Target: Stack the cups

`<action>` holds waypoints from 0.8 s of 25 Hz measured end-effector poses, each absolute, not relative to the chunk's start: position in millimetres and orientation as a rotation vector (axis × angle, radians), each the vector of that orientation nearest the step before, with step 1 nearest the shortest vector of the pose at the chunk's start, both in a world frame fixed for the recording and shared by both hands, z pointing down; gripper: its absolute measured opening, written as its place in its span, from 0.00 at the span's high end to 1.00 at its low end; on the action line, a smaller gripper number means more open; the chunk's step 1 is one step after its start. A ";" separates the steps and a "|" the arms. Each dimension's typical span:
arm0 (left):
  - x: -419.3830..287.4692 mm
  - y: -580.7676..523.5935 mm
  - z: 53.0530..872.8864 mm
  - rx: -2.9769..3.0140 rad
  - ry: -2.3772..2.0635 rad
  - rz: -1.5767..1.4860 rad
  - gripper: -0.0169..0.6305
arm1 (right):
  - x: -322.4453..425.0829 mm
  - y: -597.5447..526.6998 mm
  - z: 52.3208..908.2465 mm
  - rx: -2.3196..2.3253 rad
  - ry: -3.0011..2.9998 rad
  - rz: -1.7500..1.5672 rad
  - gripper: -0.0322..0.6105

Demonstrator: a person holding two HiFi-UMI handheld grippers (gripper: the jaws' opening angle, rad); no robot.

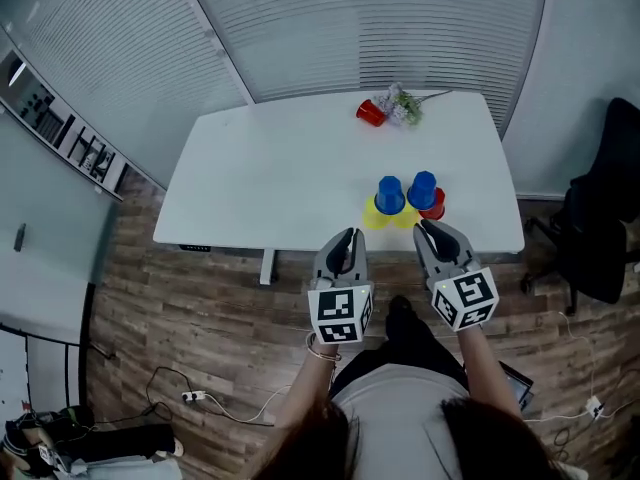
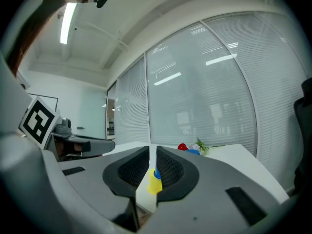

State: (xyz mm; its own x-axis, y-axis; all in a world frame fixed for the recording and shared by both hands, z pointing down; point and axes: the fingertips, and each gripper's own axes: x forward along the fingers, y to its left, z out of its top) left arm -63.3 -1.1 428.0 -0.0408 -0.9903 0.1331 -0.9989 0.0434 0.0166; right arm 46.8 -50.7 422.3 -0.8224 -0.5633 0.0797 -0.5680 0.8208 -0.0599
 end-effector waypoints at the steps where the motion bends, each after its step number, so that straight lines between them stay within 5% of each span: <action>1: -63.9 2.7 428.2 2.091 -2.192 0.126 0.91 | 45.7 -47.9 422.8 0.910 -2.950 0.142 0.84; 20: -109.5 -6.0 417.7 2.121 -2.164 0.134 0.92 | -12.7 -47.7 401.1 0.895 -3.003 0.089 0.90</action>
State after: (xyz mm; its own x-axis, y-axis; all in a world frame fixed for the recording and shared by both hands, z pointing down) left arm -109.5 -6.0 417.7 -0.0188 -0.9901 0.1390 -0.9997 0.0208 0.0130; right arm -12.7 -47.7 401.1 -0.8369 -0.5469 0.0232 -0.5473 0.8353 -0.0525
